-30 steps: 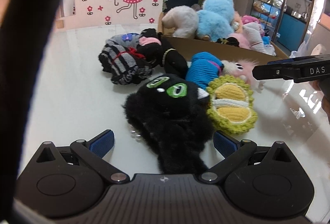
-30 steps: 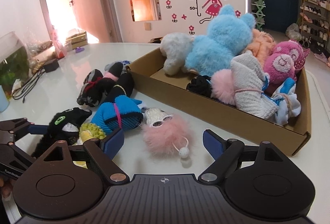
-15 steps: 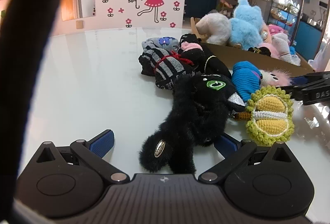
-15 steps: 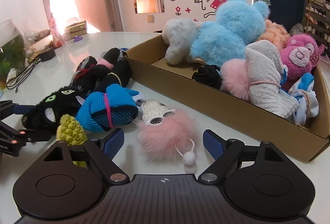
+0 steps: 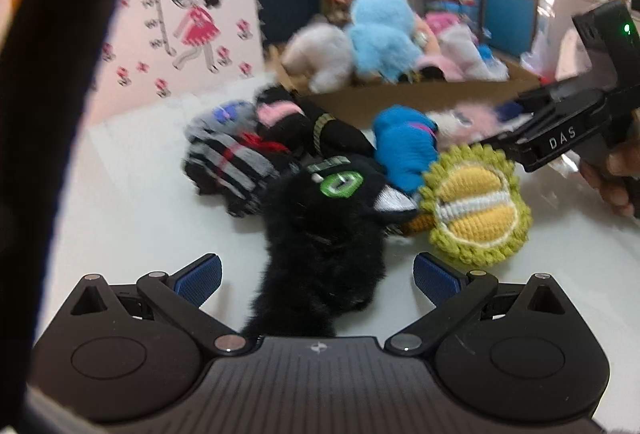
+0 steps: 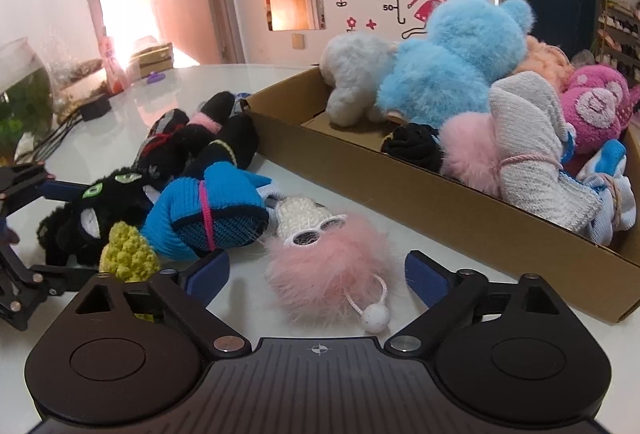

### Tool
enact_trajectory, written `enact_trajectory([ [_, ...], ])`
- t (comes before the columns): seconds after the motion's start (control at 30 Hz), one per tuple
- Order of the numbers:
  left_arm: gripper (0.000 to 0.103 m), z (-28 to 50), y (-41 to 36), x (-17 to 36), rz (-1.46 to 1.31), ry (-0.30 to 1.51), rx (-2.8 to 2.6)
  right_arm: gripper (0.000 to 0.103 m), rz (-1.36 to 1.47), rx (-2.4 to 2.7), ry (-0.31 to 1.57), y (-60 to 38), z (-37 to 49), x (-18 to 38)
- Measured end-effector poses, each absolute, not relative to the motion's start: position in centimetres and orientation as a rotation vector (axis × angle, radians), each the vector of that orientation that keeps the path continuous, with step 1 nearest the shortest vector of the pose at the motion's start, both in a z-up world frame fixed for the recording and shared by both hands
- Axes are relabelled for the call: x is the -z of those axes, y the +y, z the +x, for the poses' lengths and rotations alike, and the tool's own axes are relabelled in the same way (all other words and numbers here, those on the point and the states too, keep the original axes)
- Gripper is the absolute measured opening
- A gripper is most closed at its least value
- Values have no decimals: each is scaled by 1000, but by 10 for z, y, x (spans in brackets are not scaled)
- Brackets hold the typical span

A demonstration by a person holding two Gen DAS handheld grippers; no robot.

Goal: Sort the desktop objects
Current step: 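Grasp the black cat plush with the left gripper while the right grasps the pink fluffy keychain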

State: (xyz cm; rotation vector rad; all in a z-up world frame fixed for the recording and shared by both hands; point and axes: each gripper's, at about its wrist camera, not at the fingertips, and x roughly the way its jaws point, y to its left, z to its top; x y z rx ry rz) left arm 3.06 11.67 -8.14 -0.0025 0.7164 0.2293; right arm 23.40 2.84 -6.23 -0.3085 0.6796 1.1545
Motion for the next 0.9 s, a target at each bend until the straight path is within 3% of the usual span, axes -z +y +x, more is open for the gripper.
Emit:
enact_trajectory([
  [0.27,102,44,122,83,-60,742,-227,102,-350,-1158,669,34,230,63],
  [0.43,103,43,131,83,-74,738,-248,98,-375,-1139,655,36,228,63],
  [0.5,103,43,134,84,-81,732,-253,91,-392,-1130,637,37,226,63],
  [0.57,103,43,136,84,-79,728,-260,69,-398,-1115,618,36,225,62],
  [0.63,94,43,137,83,-80,718,-252,56,-385,-1108,619,35,226,60],
  [0.7,82,42,137,81,-77,706,-236,54,-380,-1108,622,33,227,60],
  [0.77,59,41,135,79,-68,695,-223,52,-379,-1109,617,32,226,60],
  [0.8,53,41,133,78,-58,689,-216,52,-375,-1110,617,31,226,60],
  [0.9,47,40,127,78,-30,679,-224,48,-353,-1117,623,27,225,60],
])
